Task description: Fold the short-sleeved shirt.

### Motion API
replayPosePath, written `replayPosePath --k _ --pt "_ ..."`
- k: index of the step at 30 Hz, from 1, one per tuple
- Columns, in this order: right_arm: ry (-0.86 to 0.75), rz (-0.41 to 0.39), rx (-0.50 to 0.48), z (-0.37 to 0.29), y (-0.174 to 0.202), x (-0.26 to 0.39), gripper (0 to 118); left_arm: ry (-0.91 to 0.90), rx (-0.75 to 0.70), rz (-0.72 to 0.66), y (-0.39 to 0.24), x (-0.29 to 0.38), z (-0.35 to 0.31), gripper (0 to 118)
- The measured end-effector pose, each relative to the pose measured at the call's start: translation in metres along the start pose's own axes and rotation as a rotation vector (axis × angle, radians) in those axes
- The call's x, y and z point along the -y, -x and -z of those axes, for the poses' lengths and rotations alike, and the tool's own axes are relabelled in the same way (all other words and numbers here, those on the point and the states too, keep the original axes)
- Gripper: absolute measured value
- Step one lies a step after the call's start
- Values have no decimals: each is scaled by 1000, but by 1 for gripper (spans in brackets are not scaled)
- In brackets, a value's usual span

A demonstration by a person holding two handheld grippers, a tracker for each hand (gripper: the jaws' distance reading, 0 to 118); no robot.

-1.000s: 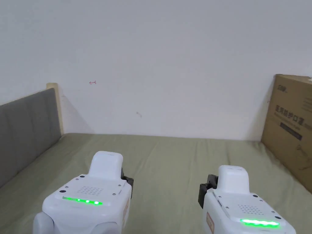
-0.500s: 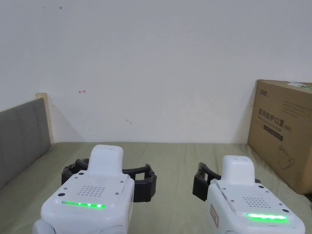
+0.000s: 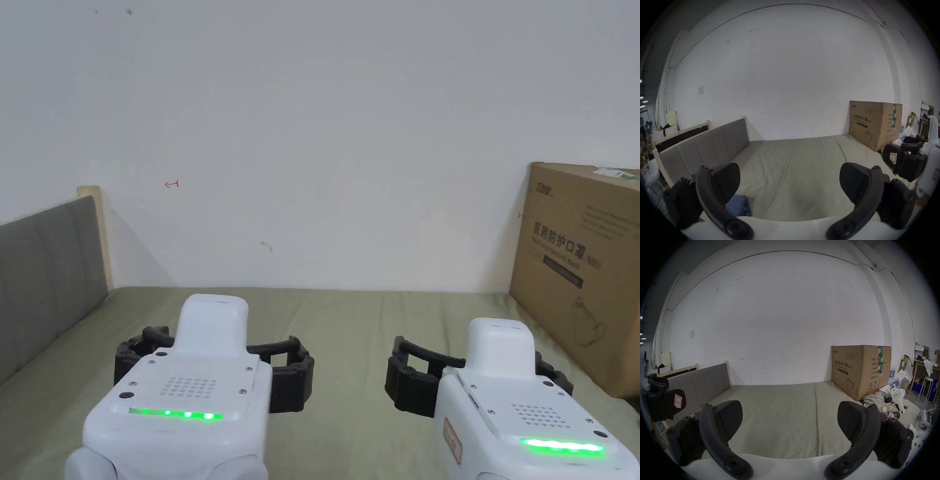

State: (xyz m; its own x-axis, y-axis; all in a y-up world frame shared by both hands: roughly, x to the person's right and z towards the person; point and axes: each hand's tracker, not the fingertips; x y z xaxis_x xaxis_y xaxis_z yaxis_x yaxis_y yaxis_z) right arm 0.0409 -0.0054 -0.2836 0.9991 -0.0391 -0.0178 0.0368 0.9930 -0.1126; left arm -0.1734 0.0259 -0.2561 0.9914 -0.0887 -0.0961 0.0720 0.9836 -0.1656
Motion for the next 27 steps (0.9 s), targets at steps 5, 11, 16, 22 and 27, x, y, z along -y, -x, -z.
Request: replayPosePath --k 5,11,16,22,27 --pt "3 -13 13 1 0 2 116 -30 -53 21 -6 0 1 118" --pt "22 -16 15 3 -1 7 116 -2 -33 -86 -2 2 3 118" --pt "25 -5 14 4 -5 8 116 -14 32 -29 -4 6 3 118" --pt "33 4 9 6 -8 11 116 25 115 -94 -1 8 4 118" --pt "33 -2 12 5 -11 13 116 16 88 -63 -3 10 5 118"
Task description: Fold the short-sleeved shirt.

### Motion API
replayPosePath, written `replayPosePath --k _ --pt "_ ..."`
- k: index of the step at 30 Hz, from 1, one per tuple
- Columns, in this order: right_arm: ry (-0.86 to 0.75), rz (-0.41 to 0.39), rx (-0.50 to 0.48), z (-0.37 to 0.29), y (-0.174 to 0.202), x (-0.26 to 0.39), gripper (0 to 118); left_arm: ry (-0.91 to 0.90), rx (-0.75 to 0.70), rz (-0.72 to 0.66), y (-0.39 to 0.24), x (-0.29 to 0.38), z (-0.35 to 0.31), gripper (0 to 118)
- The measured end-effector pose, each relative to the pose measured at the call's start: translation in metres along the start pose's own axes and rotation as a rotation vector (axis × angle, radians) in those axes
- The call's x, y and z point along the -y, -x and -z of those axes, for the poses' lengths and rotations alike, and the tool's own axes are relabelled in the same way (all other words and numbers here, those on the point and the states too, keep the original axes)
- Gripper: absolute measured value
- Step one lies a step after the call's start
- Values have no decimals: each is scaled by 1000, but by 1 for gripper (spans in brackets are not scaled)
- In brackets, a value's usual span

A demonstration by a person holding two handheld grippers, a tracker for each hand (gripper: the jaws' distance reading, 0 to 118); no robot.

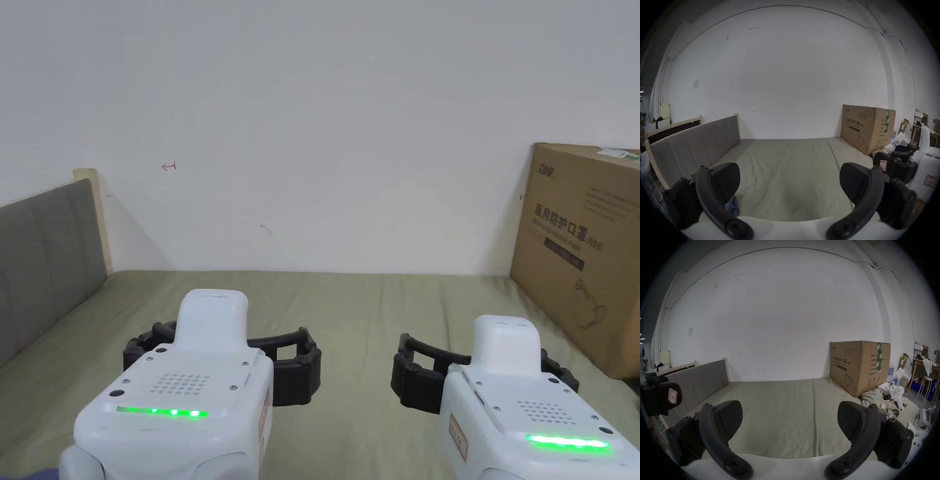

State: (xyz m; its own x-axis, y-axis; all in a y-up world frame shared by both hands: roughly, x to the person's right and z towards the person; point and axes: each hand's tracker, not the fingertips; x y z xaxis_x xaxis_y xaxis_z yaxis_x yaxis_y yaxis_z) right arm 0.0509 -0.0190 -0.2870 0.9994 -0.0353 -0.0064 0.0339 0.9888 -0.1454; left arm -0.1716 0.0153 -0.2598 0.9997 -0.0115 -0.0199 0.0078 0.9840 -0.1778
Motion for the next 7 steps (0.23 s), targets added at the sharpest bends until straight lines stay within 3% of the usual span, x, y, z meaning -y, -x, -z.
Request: replayPosePath --k 7 --pt "8 21 4 1 -4 1 116 2 28 -17 2 0 -3 118"
